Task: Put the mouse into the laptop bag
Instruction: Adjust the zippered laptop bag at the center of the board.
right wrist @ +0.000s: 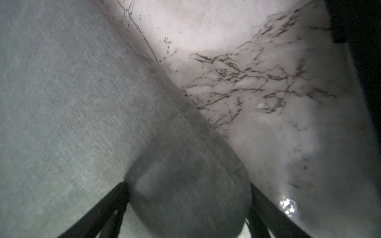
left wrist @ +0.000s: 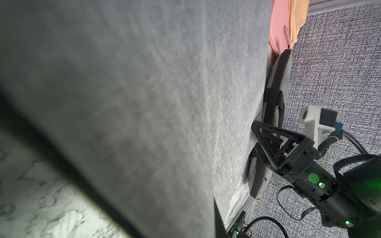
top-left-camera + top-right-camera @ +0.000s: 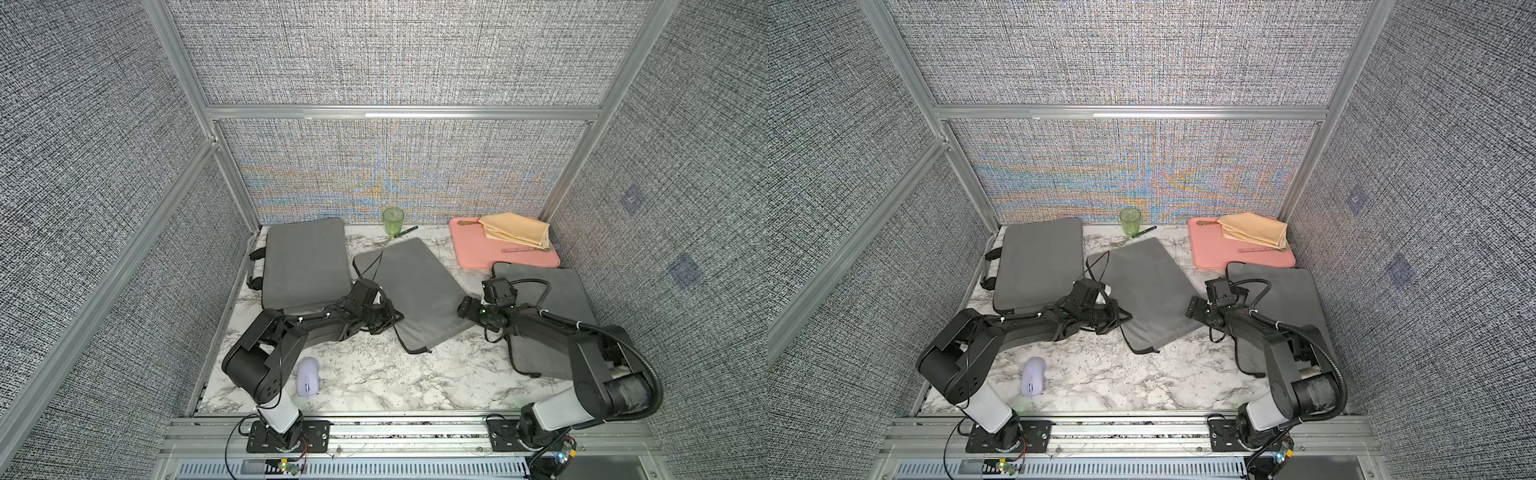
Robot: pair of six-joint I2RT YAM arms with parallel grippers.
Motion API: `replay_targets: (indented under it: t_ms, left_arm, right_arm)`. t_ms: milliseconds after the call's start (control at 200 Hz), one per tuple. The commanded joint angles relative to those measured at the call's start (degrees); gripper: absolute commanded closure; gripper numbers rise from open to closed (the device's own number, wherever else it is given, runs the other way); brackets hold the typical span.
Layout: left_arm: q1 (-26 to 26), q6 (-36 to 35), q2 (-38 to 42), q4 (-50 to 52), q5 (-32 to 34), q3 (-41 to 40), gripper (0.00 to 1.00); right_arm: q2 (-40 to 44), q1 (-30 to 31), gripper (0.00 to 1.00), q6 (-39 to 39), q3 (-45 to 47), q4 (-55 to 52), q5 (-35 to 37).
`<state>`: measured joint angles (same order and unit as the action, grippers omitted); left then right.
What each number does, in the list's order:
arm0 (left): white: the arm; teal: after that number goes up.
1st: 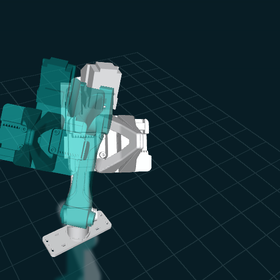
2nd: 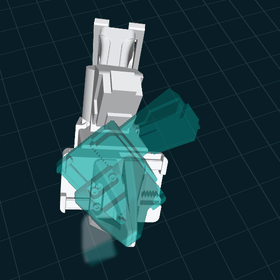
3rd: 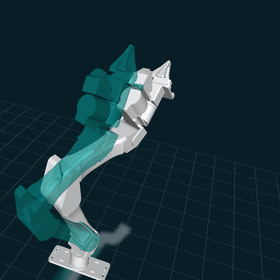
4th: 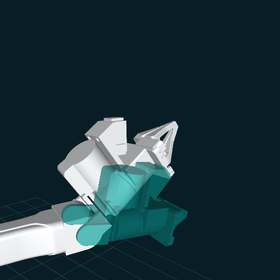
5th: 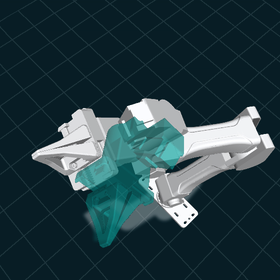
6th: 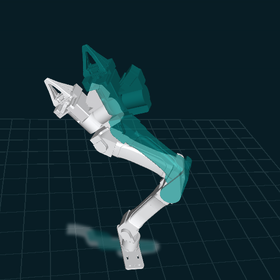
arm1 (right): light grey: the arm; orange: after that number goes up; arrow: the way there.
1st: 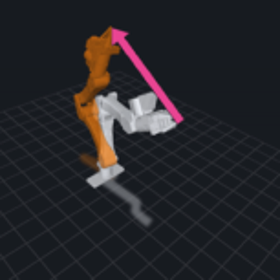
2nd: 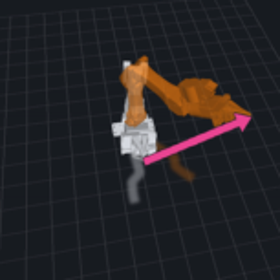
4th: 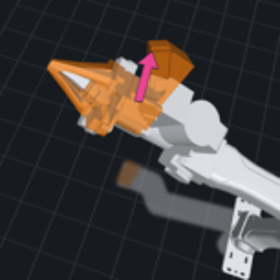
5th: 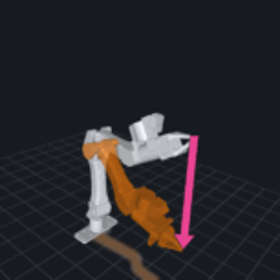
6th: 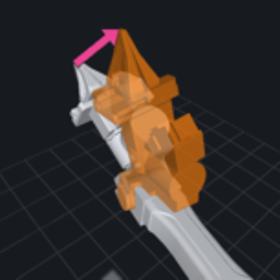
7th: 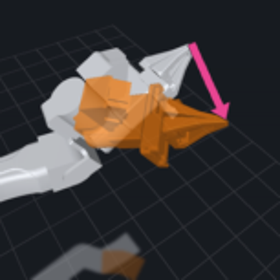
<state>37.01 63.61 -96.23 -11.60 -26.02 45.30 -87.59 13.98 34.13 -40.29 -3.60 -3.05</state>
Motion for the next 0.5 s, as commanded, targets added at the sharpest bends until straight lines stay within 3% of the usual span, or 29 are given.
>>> replay_targets:
  t_ms: [0,5,35,115,495]
  left_arm:
    - [-0.01,-1.73,-0.34,1.29,-1.53,0.84,1.00]
    - [-0.01,-1.69,-0.36,1.34,-1.51,0.89,1.00]
    - [0.02,-1.77,-0.43,1.53,-1.51,1.09,1.00]
    - [0.01,-1.98,-0.62,1.58,-1.56,1.51,1.00]
    - [0.09,-3.73,-6.42,5.31,-2.19,9.41,1.00]
  right_arm:
    - [-0.80,0.03,0.54,-0.70,0.82,2.65,-4.74]
    - [-0.58,0.01,0.60,-0.61,0.94,2.63,-4.66]
    - [-0.04,0.00,0.74,-0.39,1.33,2.42,-4.45]
    - [2.42,0.00,1.00,0.15,3.18,1.54,-3.59]
    - [27.91,0.92,1.00,5.84,20.00,-5.90,-2.24]
